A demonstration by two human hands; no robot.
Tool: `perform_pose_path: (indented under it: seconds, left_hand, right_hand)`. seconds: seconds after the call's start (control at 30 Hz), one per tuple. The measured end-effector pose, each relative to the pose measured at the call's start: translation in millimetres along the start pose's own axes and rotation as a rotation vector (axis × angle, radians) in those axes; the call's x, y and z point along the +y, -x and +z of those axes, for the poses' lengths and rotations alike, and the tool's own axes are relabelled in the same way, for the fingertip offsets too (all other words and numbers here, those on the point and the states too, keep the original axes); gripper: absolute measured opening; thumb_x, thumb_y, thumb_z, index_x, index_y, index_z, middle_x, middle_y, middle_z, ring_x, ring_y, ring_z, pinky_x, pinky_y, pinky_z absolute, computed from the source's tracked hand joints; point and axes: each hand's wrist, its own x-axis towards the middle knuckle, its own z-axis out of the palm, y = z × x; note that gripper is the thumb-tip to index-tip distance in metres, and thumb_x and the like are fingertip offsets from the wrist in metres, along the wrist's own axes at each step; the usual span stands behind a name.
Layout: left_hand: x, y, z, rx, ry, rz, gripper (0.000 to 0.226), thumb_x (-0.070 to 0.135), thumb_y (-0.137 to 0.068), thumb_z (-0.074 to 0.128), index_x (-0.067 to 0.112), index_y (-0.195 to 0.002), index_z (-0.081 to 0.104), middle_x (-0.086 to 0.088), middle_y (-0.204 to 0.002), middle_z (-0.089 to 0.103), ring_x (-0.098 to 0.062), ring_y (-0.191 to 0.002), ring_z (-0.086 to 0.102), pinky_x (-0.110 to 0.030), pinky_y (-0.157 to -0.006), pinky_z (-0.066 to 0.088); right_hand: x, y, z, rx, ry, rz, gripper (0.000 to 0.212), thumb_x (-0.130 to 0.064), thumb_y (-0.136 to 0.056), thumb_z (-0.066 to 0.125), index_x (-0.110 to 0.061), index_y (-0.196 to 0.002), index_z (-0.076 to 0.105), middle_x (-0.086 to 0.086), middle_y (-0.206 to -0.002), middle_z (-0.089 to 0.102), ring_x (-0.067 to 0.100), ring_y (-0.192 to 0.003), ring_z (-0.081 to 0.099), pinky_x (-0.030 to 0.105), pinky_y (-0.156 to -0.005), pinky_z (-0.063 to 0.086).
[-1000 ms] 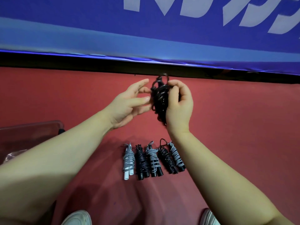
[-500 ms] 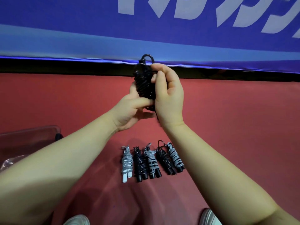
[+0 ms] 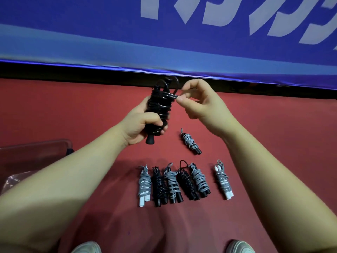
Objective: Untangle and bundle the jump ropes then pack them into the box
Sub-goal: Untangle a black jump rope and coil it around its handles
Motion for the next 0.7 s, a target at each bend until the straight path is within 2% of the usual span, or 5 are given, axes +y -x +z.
perform_pose_path:
  seconds: [0.17,0.37,0.47,0.6,0.7]
  left_hand:
    - [4.8,0.7,-3.9,-0.254,0.065,-0.087,0.067,0.001,-0.046,0.058,0.017,-0.11,0.045,-0.015,-0.077,0.055,-0.028,-0.061,0.053,-0.031,-0.054,0.044]
    - [2.8,1.3,-5.9,-0.248,-0.074,-0.088,0.064,-0.007,-0.047,0.057,0.016,-0.106,0.046,-0.015,-0.076,0.055,-0.029,-0.061,0.052,-0.032,-0.052,0.043]
    - [0.5,-0.2,-3.0,-0.155,-0.07,-0.059,0.062,-0.012,-0.055,0.047,0.015,-0.111,0.046,-0.013,-0.076,0.056,-0.028,-0.061,0.055,-0.032,-0.053,0.044]
    - [3.1,-3.9,-2.4,-0.093,-0.05,-0.036,0.053,-0.011,-0.056,0.046,0.018,-0.101,0.046,-0.014,-0.078,0.055,-0.028,-0.062,0.054,-0.033,-0.055,0.044]
    - [3.9,-5.1,-3.0,-0.089,-0.052,-0.039,0.055,-0.011,-0.057,0.047,0.019,-0.103,0.046,-0.015,-0.079,0.056,-0.028,-0.063,0.055,-0.034,-0.055,0.045]
  right_hand:
    - [10.2,-6.2,5.1,-0.021,-0.473,0.228,0.025,-0.004,-0.07,0.073,-0.014,-0.075,0.05,-0.005,-0.055,0.05,0.006,-0.045,0.038,0.016,-0.045,0.032]
    - [5.9,-6.2,18.8,0.13,-1.157,0.587,0.018,-0.003,-0.068,0.061,-0.003,-0.085,0.062,0.004,-0.066,0.066,0.003,-0.051,0.053,0.009,-0.048,0.04]
    - [5.9,-7.8,26.5,0.237,-1.331,0.623,0.015,-0.004,-0.082,0.057,0.007,-0.076,0.065,0.013,-0.072,0.067,0.007,-0.055,0.056,0.008,-0.05,0.043]
    - [9.3,-12.9,24.8,0.308,-1.542,0.536,0.045,0.002,-0.071,0.06,0.003,-0.116,0.051,0.019,-0.092,0.063,0.013,-0.074,0.054,0.016,-0.052,0.049]
    - [10.2,-15.2,26.6,0.328,-1.588,0.491,0.05,0.0,-0.068,0.061,0.003,-0.118,0.05,0.017,-0.091,0.063,0.013,-0.079,0.055,0.018,-0.051,0.05]
